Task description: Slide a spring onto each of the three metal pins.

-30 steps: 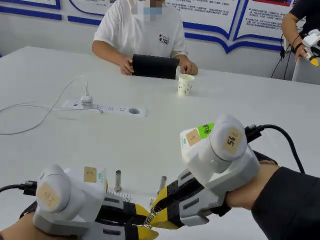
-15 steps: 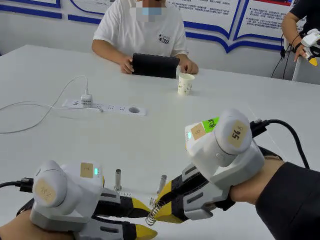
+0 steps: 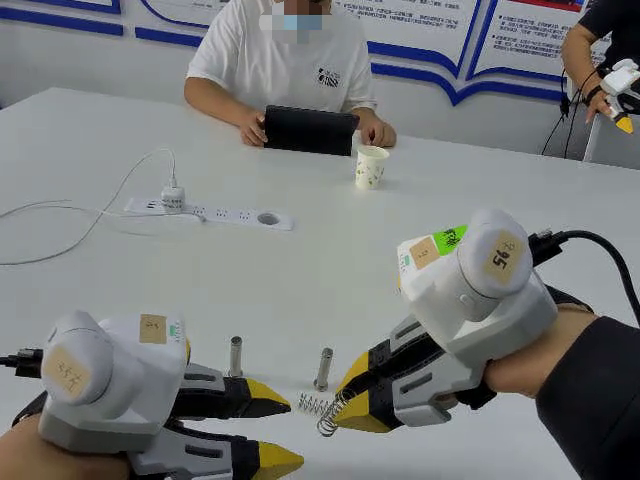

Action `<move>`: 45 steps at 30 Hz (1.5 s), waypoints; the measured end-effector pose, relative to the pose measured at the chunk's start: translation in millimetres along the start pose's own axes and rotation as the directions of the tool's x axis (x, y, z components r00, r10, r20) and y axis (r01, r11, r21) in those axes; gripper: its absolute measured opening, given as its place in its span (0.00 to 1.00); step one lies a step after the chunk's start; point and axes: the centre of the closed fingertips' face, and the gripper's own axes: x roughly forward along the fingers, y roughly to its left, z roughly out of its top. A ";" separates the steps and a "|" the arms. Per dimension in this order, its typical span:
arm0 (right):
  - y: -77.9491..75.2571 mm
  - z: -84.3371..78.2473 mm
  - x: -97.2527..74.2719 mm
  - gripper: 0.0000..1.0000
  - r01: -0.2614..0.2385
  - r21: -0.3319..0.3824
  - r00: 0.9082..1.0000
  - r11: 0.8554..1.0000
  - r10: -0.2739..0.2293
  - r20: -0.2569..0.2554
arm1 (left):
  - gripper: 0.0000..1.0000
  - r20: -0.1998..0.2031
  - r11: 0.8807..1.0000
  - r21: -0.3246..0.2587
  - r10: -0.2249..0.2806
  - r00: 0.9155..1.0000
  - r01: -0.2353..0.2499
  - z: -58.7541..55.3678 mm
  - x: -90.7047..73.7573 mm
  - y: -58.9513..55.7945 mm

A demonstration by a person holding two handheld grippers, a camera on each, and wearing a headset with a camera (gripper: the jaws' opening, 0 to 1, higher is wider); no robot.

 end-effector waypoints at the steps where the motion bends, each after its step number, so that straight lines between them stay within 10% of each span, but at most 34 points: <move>1: -1.4 -1.5 -1.1 0.12 0.004 0.001 1.000 1.000 -0.004 -0.002 | 0.31 0.000 1.000 -0.001 0.007 1.000 -0.007 -0.8 -2.1 1.3; 45: -72.4 -48.2 -60.3 0.12 0.193 0.119 0.980 0.974 -0.186 -0.069 | 0.41 0.026 0.982 -0.089 0.167 0.986 -0.165 -14.9 -45.3 28.3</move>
